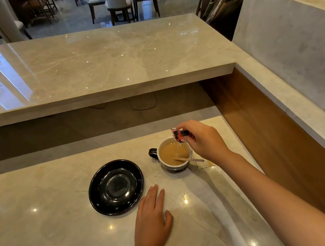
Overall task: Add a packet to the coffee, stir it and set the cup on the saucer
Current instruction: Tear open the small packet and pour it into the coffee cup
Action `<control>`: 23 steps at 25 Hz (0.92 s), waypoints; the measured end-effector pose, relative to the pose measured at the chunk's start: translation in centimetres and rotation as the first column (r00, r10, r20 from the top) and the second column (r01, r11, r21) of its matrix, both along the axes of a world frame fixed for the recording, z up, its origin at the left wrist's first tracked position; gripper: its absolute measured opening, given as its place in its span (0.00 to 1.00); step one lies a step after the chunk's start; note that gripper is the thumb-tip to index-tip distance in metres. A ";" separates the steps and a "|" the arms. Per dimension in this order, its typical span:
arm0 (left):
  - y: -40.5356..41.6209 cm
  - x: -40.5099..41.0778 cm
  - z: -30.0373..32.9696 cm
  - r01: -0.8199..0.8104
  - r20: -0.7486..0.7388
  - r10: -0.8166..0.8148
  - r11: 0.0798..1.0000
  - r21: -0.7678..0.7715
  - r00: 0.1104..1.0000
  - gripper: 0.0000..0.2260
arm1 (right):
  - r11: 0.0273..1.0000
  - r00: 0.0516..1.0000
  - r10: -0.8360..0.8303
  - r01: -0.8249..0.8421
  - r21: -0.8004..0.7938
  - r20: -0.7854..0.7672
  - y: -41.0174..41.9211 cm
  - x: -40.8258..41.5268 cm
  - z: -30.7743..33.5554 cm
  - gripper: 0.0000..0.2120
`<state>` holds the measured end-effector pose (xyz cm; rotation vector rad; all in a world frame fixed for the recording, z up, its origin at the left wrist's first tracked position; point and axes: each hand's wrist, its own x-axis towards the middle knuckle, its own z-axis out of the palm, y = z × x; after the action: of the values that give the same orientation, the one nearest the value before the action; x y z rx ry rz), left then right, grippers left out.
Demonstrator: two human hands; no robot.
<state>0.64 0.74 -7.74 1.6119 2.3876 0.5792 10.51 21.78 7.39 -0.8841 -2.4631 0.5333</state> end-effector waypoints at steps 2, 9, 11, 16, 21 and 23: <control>0.0 0.0 -0.1 0.002 0.000 -0.002 1.000 -0.001 1.000 0.27 | 0.996 0.996 -0.068 0.065 -0.064 -0.052 0.0 -0.1 -0.3 0.14; -0.1 0.0 -0.2 0.007 0.019 -0.007 1.000 0.004 1.000 0.27 | 0.622 0.795 -0.562 0.226 -0.750 -0.227 -0.1 1.0 -1.6 0.09; -0.1 0.0 -0.1 0.005 0.023 -0.005 1.000 0.006 1.000 0.28 | 0.484 0.756 -0.610 0.121 -0.867 -0.235 -0.2 1.4 -1.7 0.08; -0.2 0.0 0.1 0.013 0.020 -0.014 1.000 0.022 1.000 0.28 | 0.493 0.767 -0.589 0.090 -0.865 -0.255 -0.4 1.1 -1.4 0.05; -0.2 0.0 0.4 0.026 0.019 -0.027 0.999 0.042 0.999 0.27 | 0.492 0.734 -0.612 0.060 -0.868 -0.296 -0.6 0.8 -0.3 0.04; -0.2 0.1 0.5 0.024 0.020 -0.025 0.999 0.041 1.000 0.27 | 0.404 0.693 -0.637 -0.073 -0.912 -0.338 -1.0 1.0 0.2 0.03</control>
<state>0.70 0.54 -7.25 1.6413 2.3536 0.6410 11.47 20.81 7.57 -1.1971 -1.1478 1.7463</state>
